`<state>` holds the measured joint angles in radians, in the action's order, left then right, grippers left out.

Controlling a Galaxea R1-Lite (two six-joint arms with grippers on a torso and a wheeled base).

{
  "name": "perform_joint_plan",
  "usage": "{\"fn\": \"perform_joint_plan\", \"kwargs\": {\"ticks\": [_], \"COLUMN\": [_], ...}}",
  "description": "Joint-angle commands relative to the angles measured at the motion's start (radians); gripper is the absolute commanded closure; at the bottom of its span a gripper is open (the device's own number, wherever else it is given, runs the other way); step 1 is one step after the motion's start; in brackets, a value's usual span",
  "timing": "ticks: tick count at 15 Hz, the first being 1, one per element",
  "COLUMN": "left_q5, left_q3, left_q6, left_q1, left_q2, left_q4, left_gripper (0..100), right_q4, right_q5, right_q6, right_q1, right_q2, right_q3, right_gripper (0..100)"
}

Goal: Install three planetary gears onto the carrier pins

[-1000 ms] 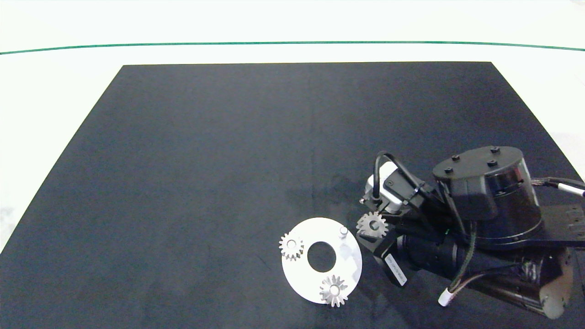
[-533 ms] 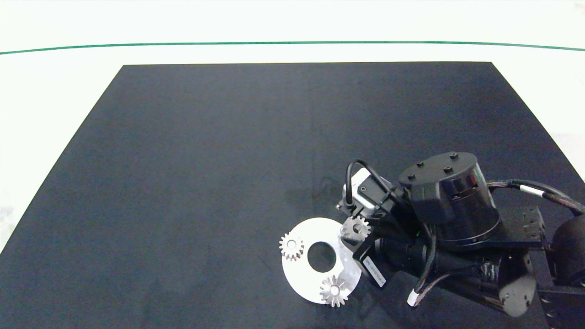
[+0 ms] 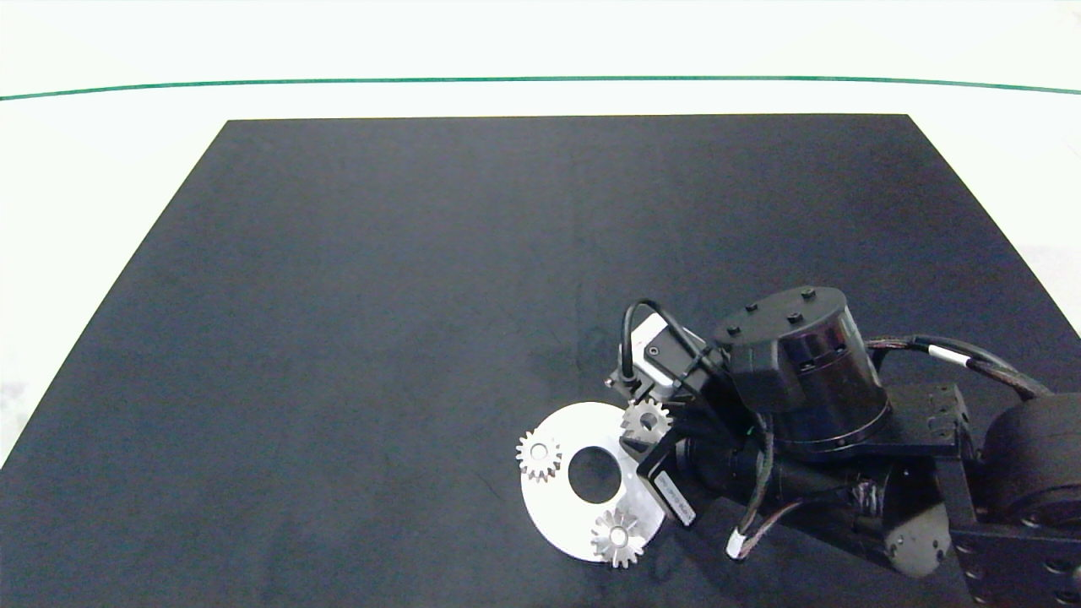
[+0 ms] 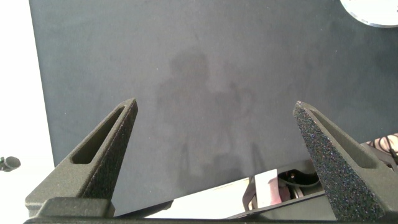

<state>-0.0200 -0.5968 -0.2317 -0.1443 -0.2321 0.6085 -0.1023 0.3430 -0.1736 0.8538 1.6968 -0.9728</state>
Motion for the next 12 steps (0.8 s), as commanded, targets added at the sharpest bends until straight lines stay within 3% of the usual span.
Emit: {"fn": "perform_joint_plan", "kwargs": {"ticks": [1,12], "left_q5": [-0.001,-0.001], "left_q3": [0.0,0.002], "left_q6": [-0.001,-0.001], "left_q1": [0.0,-0.001], "left_q2": [-0.003,0.004], "left_q4": [0.004,0.005], "left_gripper": [0,0], "right_q4": [-0.014,-0.039], "right_q5": [0.001,0.001], "right_q6": [-0.001,0.002], "right_q1": [-0.004,-0.004], "right_q2": [0.021,0.041], "right_q3": [-0.003,-0.003], "right_gripper": [100,100]}}
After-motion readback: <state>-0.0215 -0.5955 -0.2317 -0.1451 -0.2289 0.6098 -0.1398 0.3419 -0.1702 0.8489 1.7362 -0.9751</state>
